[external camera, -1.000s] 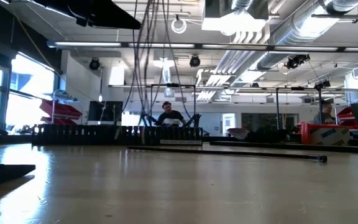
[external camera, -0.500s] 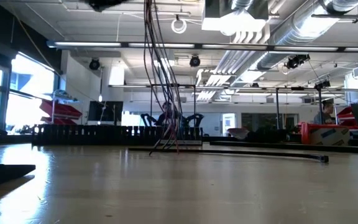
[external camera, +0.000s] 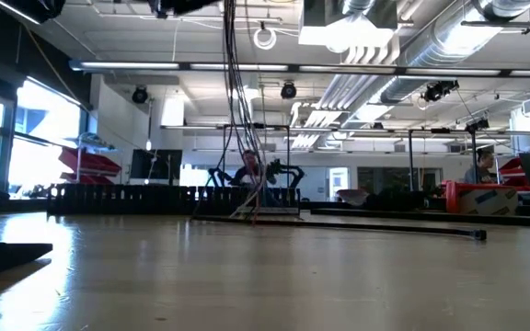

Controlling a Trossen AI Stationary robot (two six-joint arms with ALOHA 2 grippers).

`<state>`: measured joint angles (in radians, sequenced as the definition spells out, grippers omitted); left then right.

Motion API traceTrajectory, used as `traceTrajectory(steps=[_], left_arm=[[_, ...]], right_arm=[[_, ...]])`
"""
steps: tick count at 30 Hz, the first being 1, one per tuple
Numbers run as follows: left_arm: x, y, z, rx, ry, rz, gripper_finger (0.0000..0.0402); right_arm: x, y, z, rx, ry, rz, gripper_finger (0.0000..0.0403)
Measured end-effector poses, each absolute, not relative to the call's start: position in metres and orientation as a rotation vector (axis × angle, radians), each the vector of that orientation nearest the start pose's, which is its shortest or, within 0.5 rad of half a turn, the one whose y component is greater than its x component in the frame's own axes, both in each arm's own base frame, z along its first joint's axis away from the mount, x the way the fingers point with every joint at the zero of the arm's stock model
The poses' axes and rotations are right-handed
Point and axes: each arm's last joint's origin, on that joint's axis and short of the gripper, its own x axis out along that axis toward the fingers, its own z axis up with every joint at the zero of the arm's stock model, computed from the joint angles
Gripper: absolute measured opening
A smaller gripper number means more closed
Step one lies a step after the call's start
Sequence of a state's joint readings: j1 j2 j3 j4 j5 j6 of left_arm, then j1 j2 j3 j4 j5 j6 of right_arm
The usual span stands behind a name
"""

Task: Ziptie cables
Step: Wrap the colored cables together using a zip tie

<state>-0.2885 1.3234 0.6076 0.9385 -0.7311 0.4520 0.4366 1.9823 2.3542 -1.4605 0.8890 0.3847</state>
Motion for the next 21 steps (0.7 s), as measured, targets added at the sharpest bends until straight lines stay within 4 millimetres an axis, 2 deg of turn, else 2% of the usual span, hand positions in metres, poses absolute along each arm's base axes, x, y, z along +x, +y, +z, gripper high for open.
traceTrajectory(steps=[9, 14, 18, 21], left_arm=[[0.295, -0.06, 0.254, 0.319, -0.064, 0.451, 0.0287], [0.308, -0.061, 0.245, 0.355, 0.005, 0.554, 0.028], [0.309, -0.058, 0.23, 0.365, 0.089, 0.588, 0.0237], [0.309, -0.051, 0.223, 0.315, 0.105, 0.567, 0.0175]], right_arm=[[0.347, 0.139, 0.415, -0.312, 0.75, -0.548, 0.0002], [0.346, 0.141, 0.415, -0.314, 0.749, -0.54, 0.0002], [0.339, 0.152, 0.416, -0.337, 0.729, -0.536, 0.0002], [0.331, 0.161, 0.42, -0.347, 0.697, -0.537, 0.0002]])
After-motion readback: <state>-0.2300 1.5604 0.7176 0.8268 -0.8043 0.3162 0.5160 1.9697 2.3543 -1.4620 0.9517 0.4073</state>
